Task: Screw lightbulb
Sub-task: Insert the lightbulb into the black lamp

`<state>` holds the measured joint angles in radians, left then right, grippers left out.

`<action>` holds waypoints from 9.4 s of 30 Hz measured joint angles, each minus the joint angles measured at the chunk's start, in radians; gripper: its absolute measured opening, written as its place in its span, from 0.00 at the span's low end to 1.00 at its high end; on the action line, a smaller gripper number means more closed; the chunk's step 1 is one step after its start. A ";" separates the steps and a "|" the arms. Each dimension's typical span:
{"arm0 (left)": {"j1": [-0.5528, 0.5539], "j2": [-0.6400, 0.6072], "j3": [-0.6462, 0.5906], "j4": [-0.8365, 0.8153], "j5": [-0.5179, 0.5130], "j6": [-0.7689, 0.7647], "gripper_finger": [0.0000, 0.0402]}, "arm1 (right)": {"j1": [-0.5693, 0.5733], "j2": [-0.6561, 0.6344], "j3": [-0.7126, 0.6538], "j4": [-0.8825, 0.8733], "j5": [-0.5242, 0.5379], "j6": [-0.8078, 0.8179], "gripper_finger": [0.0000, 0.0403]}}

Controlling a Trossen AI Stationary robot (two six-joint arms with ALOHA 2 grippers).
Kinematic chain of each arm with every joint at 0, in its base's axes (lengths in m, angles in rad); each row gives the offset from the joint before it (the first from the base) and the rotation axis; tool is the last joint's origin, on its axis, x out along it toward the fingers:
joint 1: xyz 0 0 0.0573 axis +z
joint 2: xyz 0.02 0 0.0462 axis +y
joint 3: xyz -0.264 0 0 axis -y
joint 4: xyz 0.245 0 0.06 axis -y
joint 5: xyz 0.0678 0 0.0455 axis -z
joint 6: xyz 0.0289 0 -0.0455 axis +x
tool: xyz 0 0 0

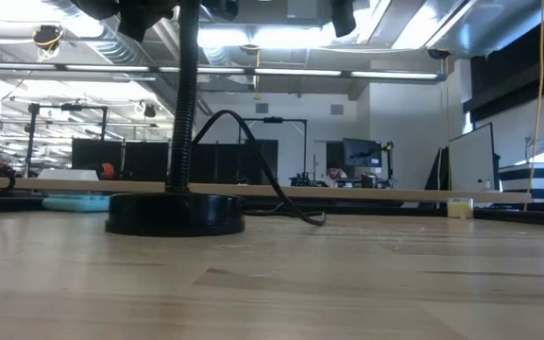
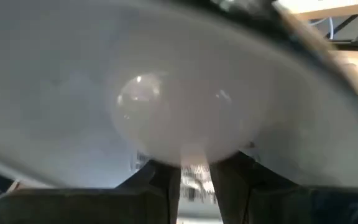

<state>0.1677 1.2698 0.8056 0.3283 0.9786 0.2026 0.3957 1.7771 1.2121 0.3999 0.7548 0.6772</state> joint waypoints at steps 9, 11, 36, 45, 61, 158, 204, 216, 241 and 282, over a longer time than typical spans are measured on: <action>0.003 0.000 0.000 -0.002 -0.035 -0.014 0.63 | -0.003 -0.023 0.003 -0.080 -0.022 -0.039 0.47; 0.010 0.000 0.000 -0.001 -0.045 -0.023 0.63 | -0.003 -0.043 0.005 -0.138 -0.027 -0.049 0.53; 0.036 0.000 0.000 0.004 -0.093 -0.099 0.63 | -0.012 -0.100 0.005 -0.321 -0.074 -0.140 0.65; 0.038 0.000 0.000 0.004 -0.103 -0.116 0.63 | -0.036 -0.109 0.003 -0.324 -0.140 -0.202 0.75; 0.038 0.000 0.000 0.004 -0.098 -0.125 0.63 | -0.025 -0.113 0.003 -0.332 -0.118 -0.223 0.60; -0.792 0.067 -0.031 0.024 -1.223 0.209 0.59 | 0.191 0.109 0.004 0.001 -0.314 0.006 0.58; -0.784 -0.174 -0.031 0.245 -1.344 0.011 0.22 | 0.258 -0.058 0.148 0.101 0.159 -0.761 0.78; -0.779 -0.174 -0.031 0.260 -1.438 -0.017 0.22 | 0.152 -0.045 0.179 0.107 -0.058 -0.707 0.78; -0.761 -0.173 -0.031 0.229 -1.467 -0.064 0.22 | 0.106 -0.027 0.179 0.122 -0.119 -0.777 0.74; -0.009 -0.428 0.091 -0.604 -0.789 -0.344 0.71 | 0.410 -0.173 0.177 -0.866 0.505 -0.117 0.66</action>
<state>0.1583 0.8422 0.8962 -0.2755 0.1892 -0.1415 0.8052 1.6039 1.3895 -0.4665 1.2598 0.5600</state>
